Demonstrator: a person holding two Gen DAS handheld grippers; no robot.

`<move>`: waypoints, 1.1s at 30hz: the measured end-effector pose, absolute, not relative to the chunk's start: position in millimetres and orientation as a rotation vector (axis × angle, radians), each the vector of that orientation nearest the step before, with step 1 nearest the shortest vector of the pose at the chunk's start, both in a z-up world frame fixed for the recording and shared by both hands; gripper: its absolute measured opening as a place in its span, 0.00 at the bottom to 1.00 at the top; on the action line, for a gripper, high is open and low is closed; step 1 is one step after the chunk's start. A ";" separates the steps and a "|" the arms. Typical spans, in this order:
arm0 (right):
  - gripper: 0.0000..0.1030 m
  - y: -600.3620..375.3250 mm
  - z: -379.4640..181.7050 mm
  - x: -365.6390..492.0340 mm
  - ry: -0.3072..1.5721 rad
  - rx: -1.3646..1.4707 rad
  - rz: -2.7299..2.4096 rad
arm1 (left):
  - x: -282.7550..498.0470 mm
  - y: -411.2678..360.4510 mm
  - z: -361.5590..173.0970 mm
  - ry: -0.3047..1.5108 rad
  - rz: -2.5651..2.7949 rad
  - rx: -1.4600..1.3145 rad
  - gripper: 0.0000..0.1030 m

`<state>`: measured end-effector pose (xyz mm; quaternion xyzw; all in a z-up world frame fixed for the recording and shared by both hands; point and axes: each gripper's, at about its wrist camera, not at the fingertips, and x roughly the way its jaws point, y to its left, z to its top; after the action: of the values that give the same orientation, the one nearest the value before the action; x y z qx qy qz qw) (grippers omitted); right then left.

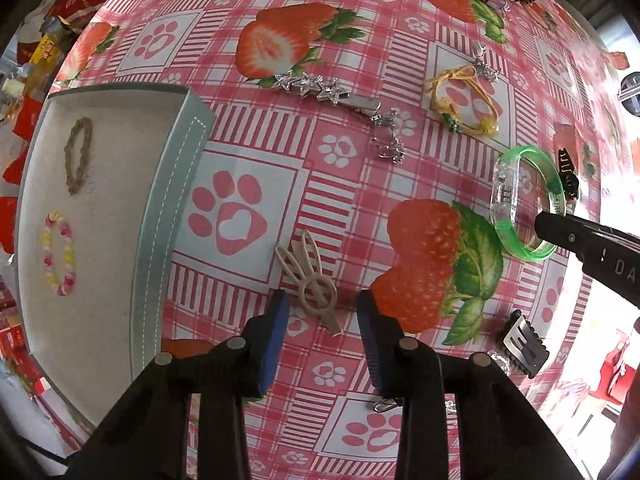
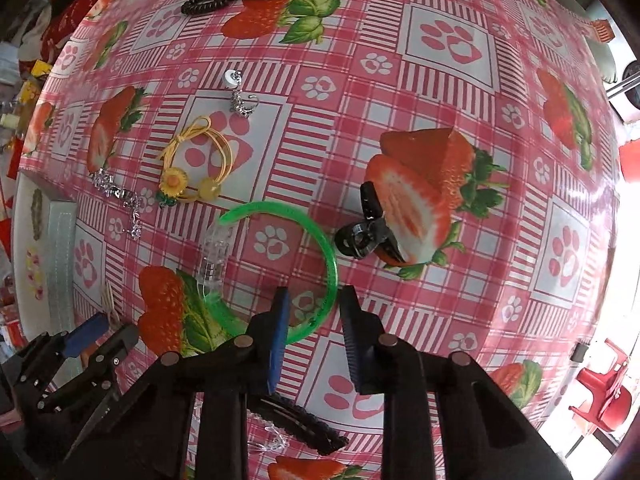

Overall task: Organize jewelry
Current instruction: 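Close the left tool on the beige clip while the right tool grasps the green bangle, then carry the clip and bangle into the white tray and open both tools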

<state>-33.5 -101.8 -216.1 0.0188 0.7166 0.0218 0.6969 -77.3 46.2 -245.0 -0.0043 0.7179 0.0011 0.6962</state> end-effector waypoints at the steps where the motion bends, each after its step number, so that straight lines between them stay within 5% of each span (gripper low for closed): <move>1: 0.26 -111.1 -214.5 -39.9 1.597 0.039 0.052 | -77.9 46.8 -244.3 1.601 0.002 -0.009 0.34; 3: 0.21 -113.9 -214.6 -42.2 1.593 0.029 0.057 | -77.0 44.1 -243.4 1.600 -0.008 -0.005 0.24; 8: 0.07 -115.9 -212.3 -48.6 1.581 0.033 0.082 | -84.1 41.1 -239.0 1.585 -0.029 0.001 0.24; 33: 0.07 -149.1 -135.4 -88.8 1.477 0.197 0.204 | -138.8 105.6 -123.6 1.404 -0.025 -0.035 0.24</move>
<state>-88.8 -149.1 -135.4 0.0894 0.6707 0.0929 0.7304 -138.8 105.6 -123.6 -0.0163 0.6458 -0.0113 0.7633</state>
